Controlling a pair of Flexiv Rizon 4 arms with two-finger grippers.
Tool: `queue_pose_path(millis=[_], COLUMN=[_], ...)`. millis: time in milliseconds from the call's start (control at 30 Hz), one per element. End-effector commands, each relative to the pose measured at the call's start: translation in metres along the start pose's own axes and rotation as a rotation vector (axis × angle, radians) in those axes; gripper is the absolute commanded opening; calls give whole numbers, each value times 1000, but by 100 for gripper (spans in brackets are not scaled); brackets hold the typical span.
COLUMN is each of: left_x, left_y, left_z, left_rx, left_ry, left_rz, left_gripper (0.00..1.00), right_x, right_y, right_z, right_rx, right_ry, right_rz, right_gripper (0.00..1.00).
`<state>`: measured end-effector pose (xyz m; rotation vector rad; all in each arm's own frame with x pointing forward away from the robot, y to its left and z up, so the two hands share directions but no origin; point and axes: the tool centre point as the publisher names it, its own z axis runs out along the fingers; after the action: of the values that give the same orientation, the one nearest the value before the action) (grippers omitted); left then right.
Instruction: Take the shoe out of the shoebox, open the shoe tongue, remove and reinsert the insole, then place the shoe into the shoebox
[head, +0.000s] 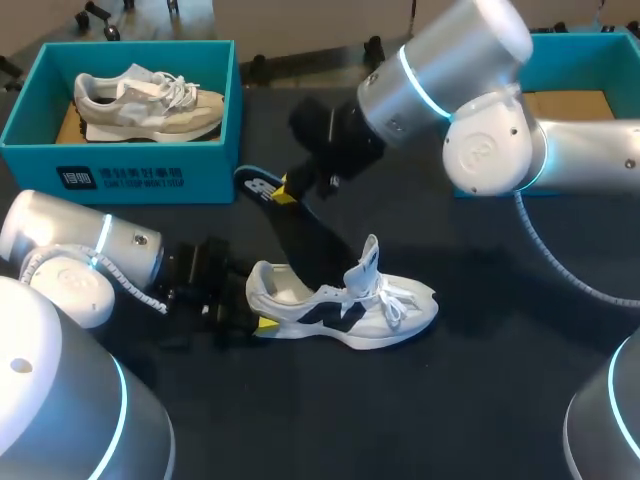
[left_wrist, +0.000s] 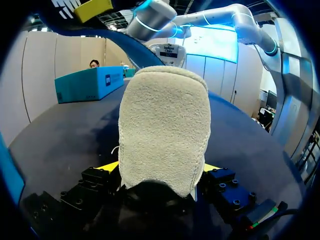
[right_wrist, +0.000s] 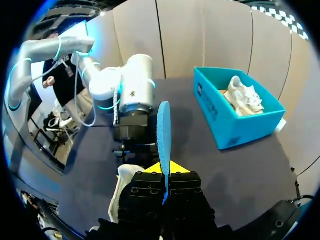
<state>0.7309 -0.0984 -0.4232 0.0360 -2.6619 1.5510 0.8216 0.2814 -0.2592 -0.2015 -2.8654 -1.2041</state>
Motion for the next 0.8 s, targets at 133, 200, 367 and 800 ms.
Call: queue_pose_path(millis=[133, 200, 367, 800], left_x=[-1, -1, -1, -1], left_y=[1, 1, 1, 1], left_z=[2, 2, 2, 2], left_rx=[-4, -4, -4, -4], left_ry=[2, 2, 2, 2], left_rz=[-1, -1, -1, -1], left_gripper=[0, 0, 0, 0], right_x=[-3, -6, -6, -6], right_y=[7, 10, 10, 10], right_z=[-14, -18, -18, -18], right_rx=[-30, -31, -31, -31], right_ry=[-123, -177, -177, -177], right_rz=[-13, -3, -3, -3], right_gripper=[0, 0, 0, 0])
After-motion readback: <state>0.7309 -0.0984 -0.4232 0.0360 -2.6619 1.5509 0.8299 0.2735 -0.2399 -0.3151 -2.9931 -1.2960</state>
